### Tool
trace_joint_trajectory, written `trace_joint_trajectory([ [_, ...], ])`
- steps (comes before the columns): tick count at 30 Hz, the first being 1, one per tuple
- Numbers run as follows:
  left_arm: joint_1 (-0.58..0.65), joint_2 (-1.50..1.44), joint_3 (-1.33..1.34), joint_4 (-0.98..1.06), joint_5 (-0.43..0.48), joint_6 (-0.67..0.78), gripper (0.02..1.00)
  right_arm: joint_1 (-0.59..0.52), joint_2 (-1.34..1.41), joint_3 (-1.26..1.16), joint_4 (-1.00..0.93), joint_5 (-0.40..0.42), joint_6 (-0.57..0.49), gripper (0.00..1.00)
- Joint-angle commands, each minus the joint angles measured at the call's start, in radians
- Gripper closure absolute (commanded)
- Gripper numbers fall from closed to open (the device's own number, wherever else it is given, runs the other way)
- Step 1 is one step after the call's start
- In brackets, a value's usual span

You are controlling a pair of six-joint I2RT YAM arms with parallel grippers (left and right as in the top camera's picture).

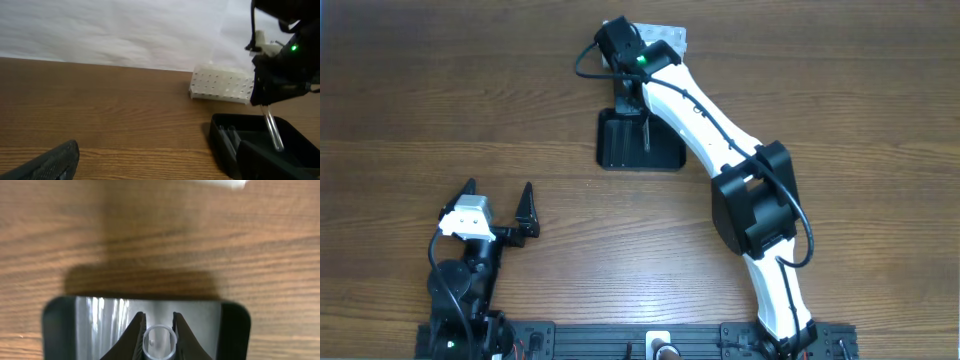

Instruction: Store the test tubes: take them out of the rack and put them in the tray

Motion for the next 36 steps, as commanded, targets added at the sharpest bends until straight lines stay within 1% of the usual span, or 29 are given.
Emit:
trace_joint_trajectory([
  [1,0.007,-0.010,-0.006,-0.001,0.010,0.014,0.018,0.017,0.021,-0.036,-0.004,-0.008,0.048,0.989],
  [6,0.007,-0.010,-0.006,-0.001,0.010,0.014,0.018,0.019,0.021,-0.050,0.002,-0.008,0.051,0.991],
  [12,0.007,-0.010,-0.006,-0.001,0.010,0.014,0.018,0.011,0.021,-0.092,0.055,-0.007,0.078,0.989],
  [18,0.007,-0.010,-0.006,-0.001,0.010,0.014,0.018,0.004,0.021,-0.140,0.112,-0.008,0.079,0.987],
  [23,0.007,-0.010,-0.006,-0.001,0.010,0.014,0.018,0.005,0.021,-0.147,0.114,-0.008,0.089,0.961],
  [29,0.007,-0.010,-0.006,-0.001,0.010,0.014,0.020,0.004,0.026,-0.153,0.134,-0.007,0.089,0.895],
  [33,0.007,-0.010,-0.006,-0.001,0.010,0.014,0.018,0.000,0.038,-0.154,0.134,-0.008,0.089,0.890],
  [36,0.007,-0.010,-0.006,0.000,0.010,0.014,0.018,-0.005,0.038,-0.154,0.135,-0.008,0.089,0.844],
])
